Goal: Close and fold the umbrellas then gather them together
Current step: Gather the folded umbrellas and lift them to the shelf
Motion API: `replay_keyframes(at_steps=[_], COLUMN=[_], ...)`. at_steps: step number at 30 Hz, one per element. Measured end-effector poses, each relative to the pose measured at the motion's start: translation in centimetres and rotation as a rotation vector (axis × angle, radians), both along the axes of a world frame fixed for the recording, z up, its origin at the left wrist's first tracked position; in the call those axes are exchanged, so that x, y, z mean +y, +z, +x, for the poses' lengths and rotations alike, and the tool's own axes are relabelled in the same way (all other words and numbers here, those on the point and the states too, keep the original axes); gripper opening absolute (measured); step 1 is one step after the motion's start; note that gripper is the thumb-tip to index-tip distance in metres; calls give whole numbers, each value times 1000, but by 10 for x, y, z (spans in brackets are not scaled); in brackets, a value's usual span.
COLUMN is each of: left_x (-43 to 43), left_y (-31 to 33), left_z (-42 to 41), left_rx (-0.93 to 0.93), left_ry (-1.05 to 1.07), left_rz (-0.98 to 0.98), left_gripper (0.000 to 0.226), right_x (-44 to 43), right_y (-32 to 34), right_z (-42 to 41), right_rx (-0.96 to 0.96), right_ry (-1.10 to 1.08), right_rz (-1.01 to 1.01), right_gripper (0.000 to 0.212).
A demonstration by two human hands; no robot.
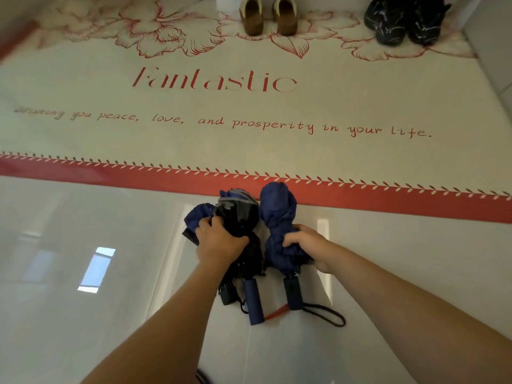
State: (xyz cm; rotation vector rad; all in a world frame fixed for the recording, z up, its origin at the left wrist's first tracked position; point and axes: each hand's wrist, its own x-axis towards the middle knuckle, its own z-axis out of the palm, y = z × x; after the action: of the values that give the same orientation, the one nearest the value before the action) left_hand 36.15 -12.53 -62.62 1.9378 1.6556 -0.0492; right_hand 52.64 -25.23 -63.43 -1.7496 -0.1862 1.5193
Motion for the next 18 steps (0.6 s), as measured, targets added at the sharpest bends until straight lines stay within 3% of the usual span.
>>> replay_keyframes(at_steps=[3, 6, 8, 10, 11, 13, 15, 18], left_x=[3, 15, 22, 28, 31, 37, 38, 36], left_y=[4, 7, 10, 10, 8, 2, -1, -3], left_z=[-6, -19, -29, -41, -46, -53, -61, -61], left_rx=[-14, -134, -280, -304, -267, -242, -348, -401], left_ry=[-149, -212, -130, 79, 227, 464, 531, 480], left_rz=[-28, -76, 65, 175, 98, -252, -586, -652], left_gripper=[73, 60, 35, 40, 48, 62, 64, 56], right_x=[0, 8, 15, 22, 25, 30, 35, 40], right_y=[9, 10, 5, -1, -3, -8, -9, -12], right_z=[1, -5, -12, -19, -23, -27, -28, -29], right_rx=[119, 108, 89, 83, 83, 92, 94, 100], right_ry=[45, 67, 59, 45, 47, 74, 112, 146], right_rz=[52, 60, 48, 46, 47, 47, 54, 80], right_gripper=[31, 42, 49, 50, 49, 48, 52, 71])
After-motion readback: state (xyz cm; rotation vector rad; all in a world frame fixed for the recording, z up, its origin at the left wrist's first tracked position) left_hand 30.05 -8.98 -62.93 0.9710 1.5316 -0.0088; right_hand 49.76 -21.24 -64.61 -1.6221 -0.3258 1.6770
